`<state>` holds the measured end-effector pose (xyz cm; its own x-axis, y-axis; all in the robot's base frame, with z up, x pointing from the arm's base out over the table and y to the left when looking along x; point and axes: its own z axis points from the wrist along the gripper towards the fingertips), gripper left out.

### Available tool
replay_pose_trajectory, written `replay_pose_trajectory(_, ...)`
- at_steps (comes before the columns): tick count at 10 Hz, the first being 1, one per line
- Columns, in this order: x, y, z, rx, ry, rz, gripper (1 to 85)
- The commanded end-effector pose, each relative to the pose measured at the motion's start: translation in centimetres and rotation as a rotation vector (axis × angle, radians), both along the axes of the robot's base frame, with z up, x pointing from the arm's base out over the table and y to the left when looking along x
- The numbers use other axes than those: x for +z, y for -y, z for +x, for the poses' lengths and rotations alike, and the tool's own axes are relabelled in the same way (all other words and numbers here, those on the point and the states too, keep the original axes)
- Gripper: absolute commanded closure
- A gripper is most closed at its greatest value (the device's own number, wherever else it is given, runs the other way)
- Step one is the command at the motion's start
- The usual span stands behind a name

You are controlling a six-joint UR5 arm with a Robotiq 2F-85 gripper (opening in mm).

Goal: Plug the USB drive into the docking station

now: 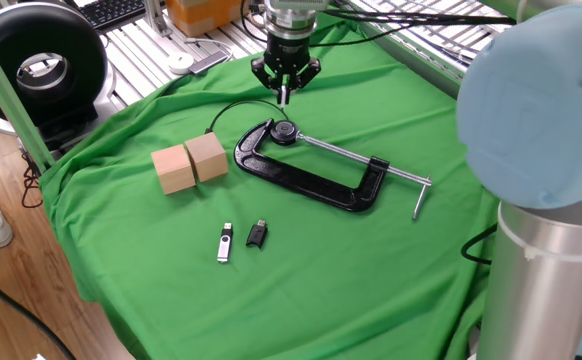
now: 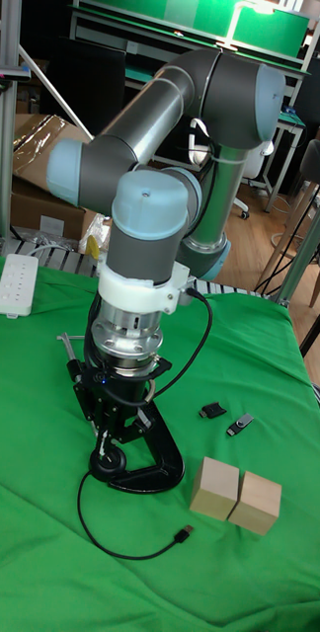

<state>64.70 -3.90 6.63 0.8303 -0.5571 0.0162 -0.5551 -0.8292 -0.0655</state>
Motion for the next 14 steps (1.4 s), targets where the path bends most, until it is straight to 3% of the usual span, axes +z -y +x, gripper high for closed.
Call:
replay_pose_trajectory(1, -0.9, -0.2, -0.7, -0.002, -0.002, 0.004, 84.0)
replay_pose_trajectory(5, -0.5, 0.0, -0.5, -0.009, 0.013, 0.006, 84.0)
replay_pose_trajectory(7, -0.4, 0.4, -1.0, -0.002, -0.004, -0.008, 84.0)
replay_pose_trajectory(10, 0.4, 1.2, -0.9, -0.032, 0.006, -0.023, 84.0)
replay_pose_trajectory(12, 0.8, 2.0, -0.4, -0.146, 0.001, -0.063, 84.0)
replay_pose_trajectory(14, 1.2, 1.8, -0.1, -0.044, -0.018, -0.086, 84.0)
